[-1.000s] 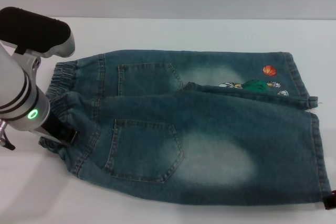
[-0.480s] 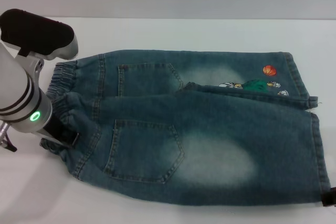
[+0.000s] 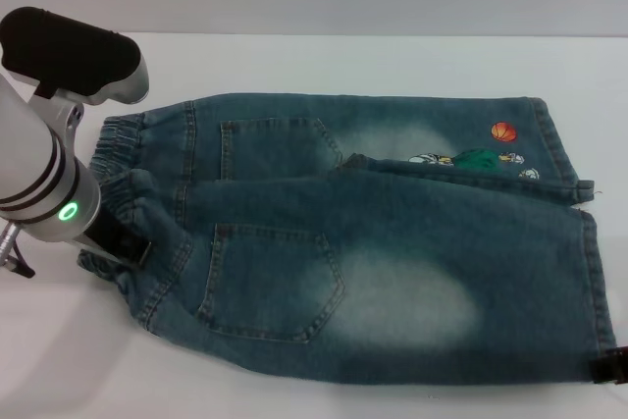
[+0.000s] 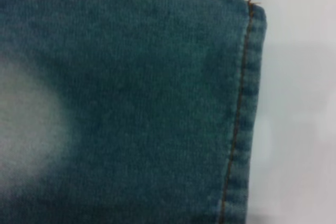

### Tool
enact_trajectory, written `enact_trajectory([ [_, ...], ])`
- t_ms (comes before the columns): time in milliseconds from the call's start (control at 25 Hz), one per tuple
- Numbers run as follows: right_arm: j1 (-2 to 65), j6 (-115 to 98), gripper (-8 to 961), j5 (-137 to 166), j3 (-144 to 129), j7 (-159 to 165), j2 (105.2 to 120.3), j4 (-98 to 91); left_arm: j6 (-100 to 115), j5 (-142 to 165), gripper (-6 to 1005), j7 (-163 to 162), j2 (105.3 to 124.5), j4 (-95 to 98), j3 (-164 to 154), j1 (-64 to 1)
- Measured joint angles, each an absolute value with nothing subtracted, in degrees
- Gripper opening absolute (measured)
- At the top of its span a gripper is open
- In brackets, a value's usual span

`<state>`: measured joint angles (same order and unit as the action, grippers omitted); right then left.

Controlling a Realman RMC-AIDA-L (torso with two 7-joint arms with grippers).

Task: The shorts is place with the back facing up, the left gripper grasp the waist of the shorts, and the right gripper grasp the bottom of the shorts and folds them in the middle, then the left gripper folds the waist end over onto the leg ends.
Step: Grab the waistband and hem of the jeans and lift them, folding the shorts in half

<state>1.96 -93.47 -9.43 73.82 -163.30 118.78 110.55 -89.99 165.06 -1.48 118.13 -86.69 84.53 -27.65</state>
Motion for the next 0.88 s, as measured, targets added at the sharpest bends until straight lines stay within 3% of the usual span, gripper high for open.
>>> enact_trajectory([
  [880,1.72,-95.67,586,-9.19,73.77,-163.1,118.74,112.6,-90.32,165.06,133,-1.54,118.12,-87.18,84.46,-27.45],
])
